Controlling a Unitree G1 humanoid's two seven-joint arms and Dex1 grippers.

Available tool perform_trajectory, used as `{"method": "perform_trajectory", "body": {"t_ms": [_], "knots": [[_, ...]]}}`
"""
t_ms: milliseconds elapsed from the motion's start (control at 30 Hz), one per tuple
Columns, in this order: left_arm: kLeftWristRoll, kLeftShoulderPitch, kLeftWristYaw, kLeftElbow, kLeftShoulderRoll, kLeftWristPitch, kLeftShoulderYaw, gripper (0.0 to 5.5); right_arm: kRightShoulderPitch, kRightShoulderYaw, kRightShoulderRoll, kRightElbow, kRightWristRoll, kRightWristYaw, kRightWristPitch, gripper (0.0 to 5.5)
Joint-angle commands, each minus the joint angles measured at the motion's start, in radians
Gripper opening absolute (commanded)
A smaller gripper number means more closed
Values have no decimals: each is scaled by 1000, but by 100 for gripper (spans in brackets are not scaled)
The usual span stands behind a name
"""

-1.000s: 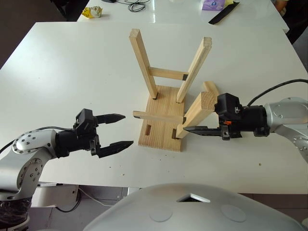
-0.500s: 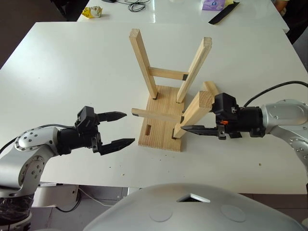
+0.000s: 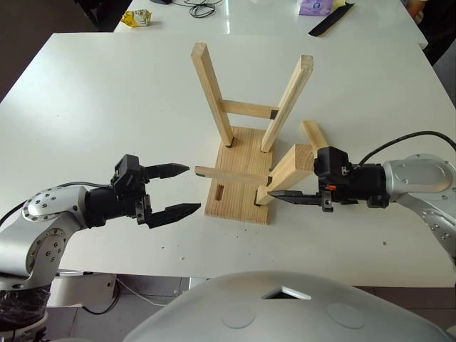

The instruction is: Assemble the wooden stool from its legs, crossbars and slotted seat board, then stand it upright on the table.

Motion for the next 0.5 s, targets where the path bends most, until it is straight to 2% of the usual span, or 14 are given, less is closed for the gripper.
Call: {"method": "perform_trajectory", "body": {"t_ms": [33, 500], "knots": [[-6, 0, 10, -10, 3, 9, 4, 513, 57, 26, -61, 50, -63, 44, -5, 202], [-6, -15, 4, -2, 2, 11, -8, 513, 53, 144, -115, 93, -189, 83, -69, 202]]}}
